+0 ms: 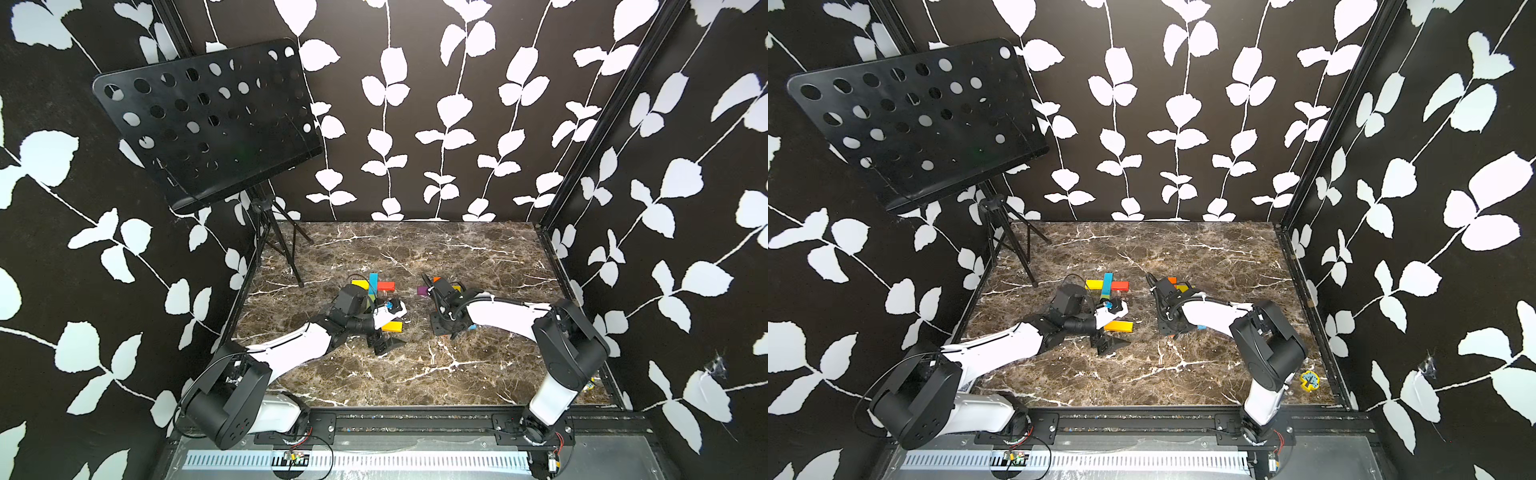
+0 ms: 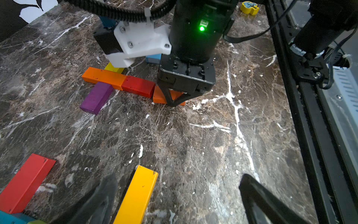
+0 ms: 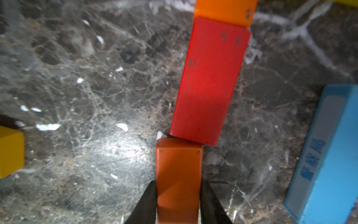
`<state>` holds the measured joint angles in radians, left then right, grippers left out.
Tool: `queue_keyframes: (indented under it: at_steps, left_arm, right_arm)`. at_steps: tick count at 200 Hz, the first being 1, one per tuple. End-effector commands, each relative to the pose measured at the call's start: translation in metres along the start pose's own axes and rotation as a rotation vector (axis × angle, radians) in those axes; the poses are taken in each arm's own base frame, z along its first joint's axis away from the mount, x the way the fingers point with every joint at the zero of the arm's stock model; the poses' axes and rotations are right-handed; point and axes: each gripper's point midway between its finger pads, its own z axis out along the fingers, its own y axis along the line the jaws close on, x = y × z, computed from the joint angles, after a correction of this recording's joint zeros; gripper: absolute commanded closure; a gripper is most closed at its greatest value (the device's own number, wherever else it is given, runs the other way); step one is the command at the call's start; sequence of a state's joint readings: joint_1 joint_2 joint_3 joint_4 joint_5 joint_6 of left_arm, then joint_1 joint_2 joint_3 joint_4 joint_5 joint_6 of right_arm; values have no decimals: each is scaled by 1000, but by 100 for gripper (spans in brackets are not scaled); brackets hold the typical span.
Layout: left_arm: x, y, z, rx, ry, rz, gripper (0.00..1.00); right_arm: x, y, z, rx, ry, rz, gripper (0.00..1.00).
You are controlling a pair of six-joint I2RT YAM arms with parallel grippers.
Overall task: Assemble the letter t with building blocks
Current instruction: Assemble the building block at the center of the board.
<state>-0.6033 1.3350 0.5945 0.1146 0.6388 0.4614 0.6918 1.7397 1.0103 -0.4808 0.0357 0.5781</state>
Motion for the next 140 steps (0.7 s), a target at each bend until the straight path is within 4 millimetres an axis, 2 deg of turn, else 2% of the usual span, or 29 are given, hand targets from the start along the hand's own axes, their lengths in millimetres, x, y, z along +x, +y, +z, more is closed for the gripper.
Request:
queue_keyframes:
  at_steps: [1, 46, 140]
  left_arm:
    - [-4, -4, -2, 18, -13, 14, 1]
    - [-5, -6, -1, 26, -11, 16, 1]
    - [-5, -10, 2, 42, 1, 19, 1]
  right_arm:
    - [12, -11, 7, 43, 37, 8, 60]
    - [2, -10, 8, 39, 12, -2, 57]
    - [-7, -10, 10, 16, -7, 4, 57]
